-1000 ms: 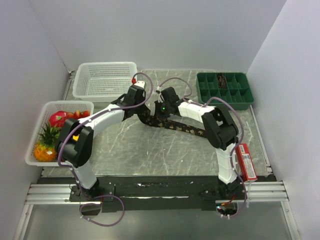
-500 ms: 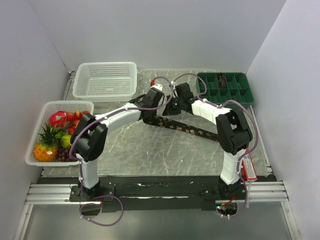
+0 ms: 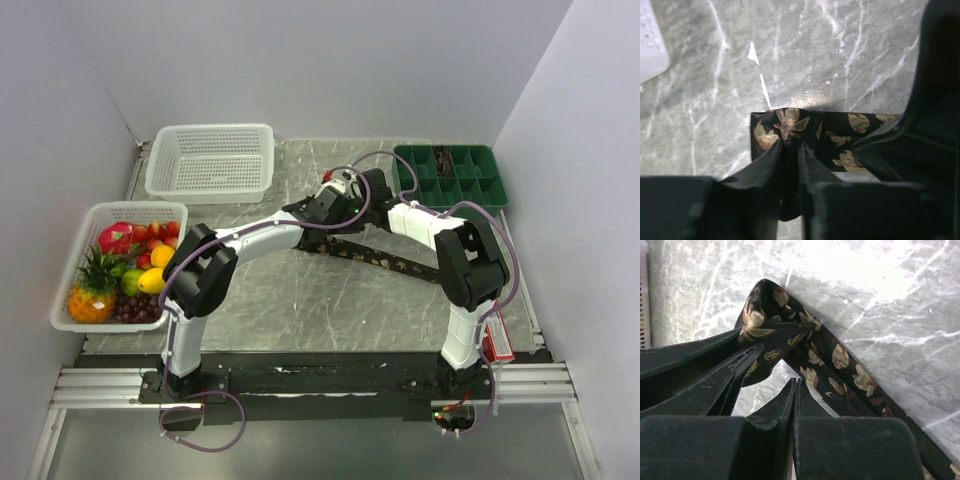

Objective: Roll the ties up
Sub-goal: Roll the tie at the center of the board.

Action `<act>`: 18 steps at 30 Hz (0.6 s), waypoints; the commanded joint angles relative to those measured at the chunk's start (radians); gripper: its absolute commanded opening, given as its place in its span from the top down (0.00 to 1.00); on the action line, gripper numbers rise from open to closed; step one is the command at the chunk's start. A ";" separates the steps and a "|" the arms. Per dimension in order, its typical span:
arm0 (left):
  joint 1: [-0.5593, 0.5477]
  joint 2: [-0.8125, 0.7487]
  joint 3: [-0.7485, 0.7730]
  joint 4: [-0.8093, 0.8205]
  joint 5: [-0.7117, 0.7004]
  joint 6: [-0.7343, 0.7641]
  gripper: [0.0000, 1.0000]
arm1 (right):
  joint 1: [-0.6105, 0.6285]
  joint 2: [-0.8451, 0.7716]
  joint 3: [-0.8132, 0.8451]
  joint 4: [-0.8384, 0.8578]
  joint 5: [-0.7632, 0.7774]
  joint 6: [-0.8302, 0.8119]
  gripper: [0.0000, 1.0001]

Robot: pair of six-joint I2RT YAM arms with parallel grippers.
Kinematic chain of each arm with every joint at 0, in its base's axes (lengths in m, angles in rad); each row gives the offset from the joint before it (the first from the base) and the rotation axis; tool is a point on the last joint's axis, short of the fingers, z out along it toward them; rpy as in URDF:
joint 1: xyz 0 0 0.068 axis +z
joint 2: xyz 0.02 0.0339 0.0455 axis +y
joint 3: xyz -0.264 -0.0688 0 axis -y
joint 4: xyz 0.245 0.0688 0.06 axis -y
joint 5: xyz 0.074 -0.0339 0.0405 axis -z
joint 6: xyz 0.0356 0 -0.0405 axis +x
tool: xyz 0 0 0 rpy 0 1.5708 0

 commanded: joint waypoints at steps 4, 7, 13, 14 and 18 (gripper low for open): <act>-0.008 0.012 0.042 0.021 0.090 -0.017 0.58 | -0.031 -0.051 -0.026 0.025 0.002 0.004 1.00; -0.007 0.003 0.014 0.056 0.134 -0.029 0.50 | -0.048 -0.062 -0.043 0.019 0.009 -0.001 1.00; -0.001 -0.012 -0.042 0.162 0.278 -0.078 0.49 | -0.080 -0.092 -0.077 0.032 0.003 -0.007 1.00; 0.003 -0.021 -0.052 0.188 0.327 -0.089 0.49 | -0.085 -0.097 -0.076 0.033 0.003 -0.009 1.00; 0.035 -0.052 -0.113 0.257 0.401 -0.153 0.53 | -0.094 -0.111 -0.102 0.059 -0.020 -0.006 1.00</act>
